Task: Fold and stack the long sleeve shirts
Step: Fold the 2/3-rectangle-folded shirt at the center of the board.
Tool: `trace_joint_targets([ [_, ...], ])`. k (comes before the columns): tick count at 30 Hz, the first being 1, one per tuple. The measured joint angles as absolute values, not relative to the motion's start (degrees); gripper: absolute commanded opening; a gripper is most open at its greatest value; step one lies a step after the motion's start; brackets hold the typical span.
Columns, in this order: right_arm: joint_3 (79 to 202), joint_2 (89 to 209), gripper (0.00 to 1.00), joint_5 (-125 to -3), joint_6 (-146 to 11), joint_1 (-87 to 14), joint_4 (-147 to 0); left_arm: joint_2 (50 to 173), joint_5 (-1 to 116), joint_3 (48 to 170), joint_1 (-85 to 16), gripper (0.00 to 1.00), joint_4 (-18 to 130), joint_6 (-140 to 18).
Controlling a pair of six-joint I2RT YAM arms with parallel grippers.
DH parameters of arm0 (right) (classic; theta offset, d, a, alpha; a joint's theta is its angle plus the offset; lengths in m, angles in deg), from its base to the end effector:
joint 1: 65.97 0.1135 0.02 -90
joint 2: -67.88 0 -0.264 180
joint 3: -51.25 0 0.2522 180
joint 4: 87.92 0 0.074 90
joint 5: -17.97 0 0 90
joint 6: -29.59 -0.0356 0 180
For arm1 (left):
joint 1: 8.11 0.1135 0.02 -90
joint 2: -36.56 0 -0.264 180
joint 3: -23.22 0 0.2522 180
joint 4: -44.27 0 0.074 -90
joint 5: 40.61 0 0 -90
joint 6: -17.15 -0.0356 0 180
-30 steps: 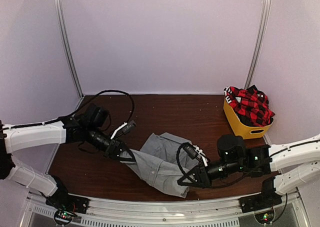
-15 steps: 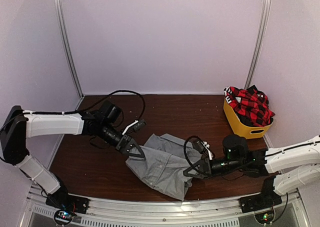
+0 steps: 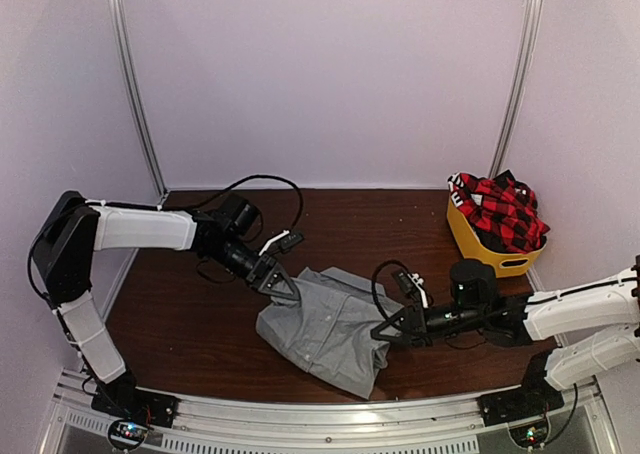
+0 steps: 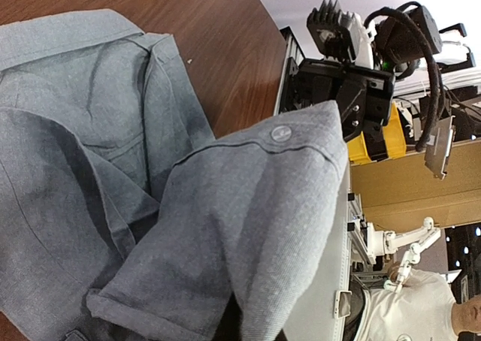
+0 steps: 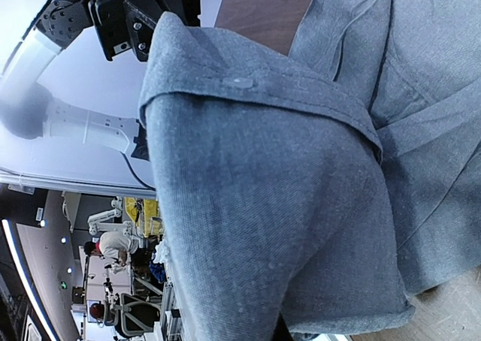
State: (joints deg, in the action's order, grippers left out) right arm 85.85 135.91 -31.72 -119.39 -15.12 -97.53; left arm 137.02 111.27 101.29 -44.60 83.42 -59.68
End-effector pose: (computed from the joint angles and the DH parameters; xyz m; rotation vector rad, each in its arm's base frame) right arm 0.1237 0.1884 0.1785 -0.3996 2.4175 1.7735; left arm 0.2582 -0.2300 0.1972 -0.9064 -2.4499 1.6799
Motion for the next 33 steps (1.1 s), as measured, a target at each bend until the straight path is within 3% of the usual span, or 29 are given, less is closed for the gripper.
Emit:
trace_joint_targets([
  [5, 85.6, 136.0, 0.31, -31.5, -119.0, -18.7, -97.3, 140.8, 112.6, 102.8, -42.5, 0.0, 82.5, -58.6],
  [10, 85.8, 137.2, 0.45, -31.5, -116.6, -22.6, -94.9, 145.4, 112.6, 104.9, -40.5, 0.05, 82.1, -57.3],
  [16, 87.9, 140.5, 0.48, -32.0, -112.7, -25.7, -91.4, 152.0, 112.7, 111.4, -40.4, 0.2, 82.0, -55.9],
  [25, 91.3, 145.8, 0.4, -33.6, -108.2, -29.5, -89.9, 158.0, 111.8, 118.1, -38.9, 0.15, 81.9, -54.7],
  [33, 91.6, 151.1, 0.4, -35.5, -106.0, -32.5, -89.9, 161.5, 106.8, 120.4, -38.3, 0.16, 80.3, -53.2],
])
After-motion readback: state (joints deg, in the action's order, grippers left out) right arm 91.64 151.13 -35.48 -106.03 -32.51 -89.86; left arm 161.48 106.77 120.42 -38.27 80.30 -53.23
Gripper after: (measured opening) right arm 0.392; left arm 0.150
